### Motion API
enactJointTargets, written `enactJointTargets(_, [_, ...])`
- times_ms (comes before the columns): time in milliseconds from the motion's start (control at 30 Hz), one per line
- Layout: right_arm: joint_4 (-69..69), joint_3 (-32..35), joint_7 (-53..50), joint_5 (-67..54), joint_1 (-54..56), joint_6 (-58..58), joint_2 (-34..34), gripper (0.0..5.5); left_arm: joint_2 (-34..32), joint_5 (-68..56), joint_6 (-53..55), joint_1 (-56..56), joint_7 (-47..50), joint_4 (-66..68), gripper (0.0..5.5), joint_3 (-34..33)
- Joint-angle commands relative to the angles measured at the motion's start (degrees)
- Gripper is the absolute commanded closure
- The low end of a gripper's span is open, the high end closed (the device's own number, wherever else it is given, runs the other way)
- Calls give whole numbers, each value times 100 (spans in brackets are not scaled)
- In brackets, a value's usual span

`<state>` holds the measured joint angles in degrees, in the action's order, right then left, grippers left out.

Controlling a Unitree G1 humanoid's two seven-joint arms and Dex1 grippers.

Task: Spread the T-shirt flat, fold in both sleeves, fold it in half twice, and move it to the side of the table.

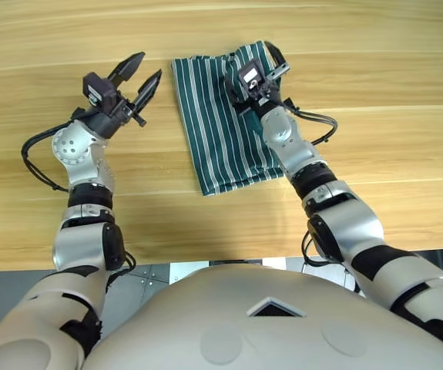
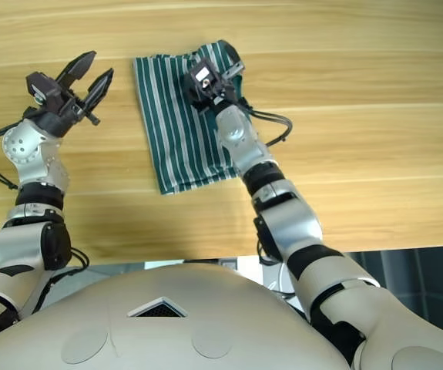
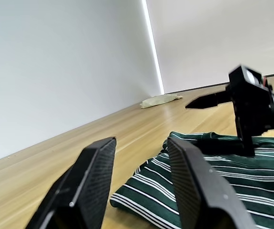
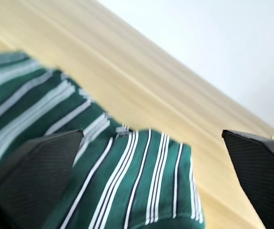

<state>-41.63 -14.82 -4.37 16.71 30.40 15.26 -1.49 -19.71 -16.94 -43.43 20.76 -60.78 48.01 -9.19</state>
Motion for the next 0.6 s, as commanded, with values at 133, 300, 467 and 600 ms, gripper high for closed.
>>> enactJointTargets(133, [3444,851,903,-338,-938,-868,-1157,12,-371,598,-277,-669,-225,-1144,350,716])
enactJointTargets(300, [4291,334,2457,299,-2000,-367,-2934,12,-469,844,-211,-954,-5,-1663,350,1049])
enactJointTargets(467, [4716,-177,3382,427,-3076,734,-3921,12,-512,917,-148,-943,214,-1669,350,1156])
enactJointTargets(600, [4478,-436,3642,642,-3246,939,-4036,12,-553,984,-143,-891,344,-1608,350,1220])
